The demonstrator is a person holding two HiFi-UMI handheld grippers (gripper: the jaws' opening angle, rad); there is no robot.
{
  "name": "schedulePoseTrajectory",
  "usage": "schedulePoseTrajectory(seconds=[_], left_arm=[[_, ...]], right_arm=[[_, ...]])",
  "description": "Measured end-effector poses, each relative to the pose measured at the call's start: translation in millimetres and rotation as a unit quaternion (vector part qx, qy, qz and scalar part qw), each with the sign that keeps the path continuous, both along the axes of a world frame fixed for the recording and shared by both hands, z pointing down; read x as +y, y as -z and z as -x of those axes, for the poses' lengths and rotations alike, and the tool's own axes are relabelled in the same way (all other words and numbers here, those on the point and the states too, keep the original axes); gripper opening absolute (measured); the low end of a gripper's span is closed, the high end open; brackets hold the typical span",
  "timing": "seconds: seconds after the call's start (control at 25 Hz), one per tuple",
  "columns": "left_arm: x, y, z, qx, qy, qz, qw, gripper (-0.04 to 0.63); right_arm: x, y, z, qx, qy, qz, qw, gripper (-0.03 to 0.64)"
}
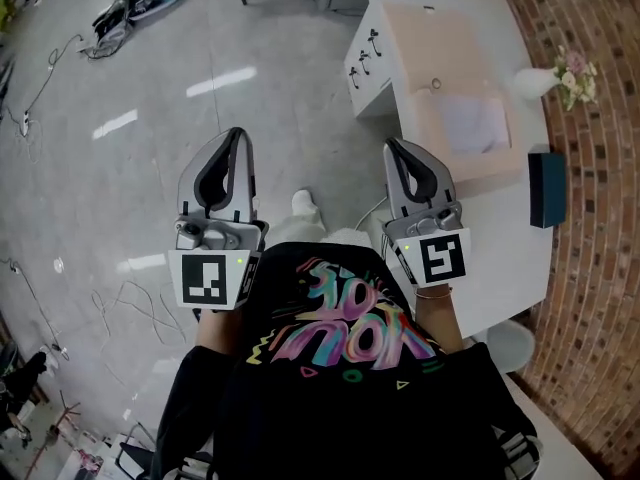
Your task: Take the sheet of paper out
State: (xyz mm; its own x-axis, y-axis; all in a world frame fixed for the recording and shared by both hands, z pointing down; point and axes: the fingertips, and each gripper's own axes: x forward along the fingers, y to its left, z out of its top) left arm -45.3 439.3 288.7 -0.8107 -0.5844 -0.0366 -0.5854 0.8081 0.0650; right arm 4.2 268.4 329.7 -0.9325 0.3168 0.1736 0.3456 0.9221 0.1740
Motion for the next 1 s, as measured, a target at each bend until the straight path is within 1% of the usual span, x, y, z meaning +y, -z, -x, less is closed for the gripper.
schedulePoseTrajectory(seconds=[0.12, 0.24, 0.32, 0.44, 0.6, 0.72, 0.84, 0.92, 1.0], left_arm=[[4.1, -5.8, 18.7, 0.010, -0.009, -0.001, 0.9999, 0.025], [3.9, -10.0, 32.0, 0.019, -0.013, -0.002, 0.9997, 0.025], [-1.5, -13.4, 39.5, 0.022, -0.021, -0.001, 0.9995, 0.025], [-18.0, -16.9, 52.5, 0.027, -0.044, -0.002, 0.9987, 0.025], [-49.8, -16.3, 74.1, 0.022, -0.068, -0.001, 0.9974, 0.025], [-85.4, -14.4, 89.9, 0.020, -0.108, 0.000, 0.9940, 0.025], [-130.3, -10.7, 108.4, 0.018, -0.151, 0.007, 0.9884, 0.025], [-166.9, -2.4, 121.2, 0.013, -0.183, 0.001, 0.9831, 0.025], [-205.9, 5.5, 130.6, 0.005, -0.219, 0.006, 0.9757, 0.025]], right_arm=[[-0.9, 4.3, 14.2, -0.001, -0.028, 0.006, 1.000, 0.017], [-7.2, 0.3, 23.3, 0.009, -0.038, -0.010, 0.999, 0.017], [-15.6, -3.0, 28.1, 0.014, -0.051, -0.013, 0.999, 0.017], [-33.1, -5.5, 30.7, 0.019, -0.080, -0.012, 0.997, 0.017], [-64.0, -6.5, 39.4, 0.017, -0.108, -0.009, 0.994, 0.017], [-93.8, -7.7, 42.5, 0.017, -0.146, -0.006, 0.989, 0.017], [-129.2, -6.0, 47.4, 0.015, -0.186, -0.002, 0.982, 0.017], [-155.2, -3.2, 48.5, 0.014, -0.216, -0.001, 0.976, 0.017], [-184.4, 1.4, 47.6, 0.013, -0.248, 0.002, 0.969, 0.017]])
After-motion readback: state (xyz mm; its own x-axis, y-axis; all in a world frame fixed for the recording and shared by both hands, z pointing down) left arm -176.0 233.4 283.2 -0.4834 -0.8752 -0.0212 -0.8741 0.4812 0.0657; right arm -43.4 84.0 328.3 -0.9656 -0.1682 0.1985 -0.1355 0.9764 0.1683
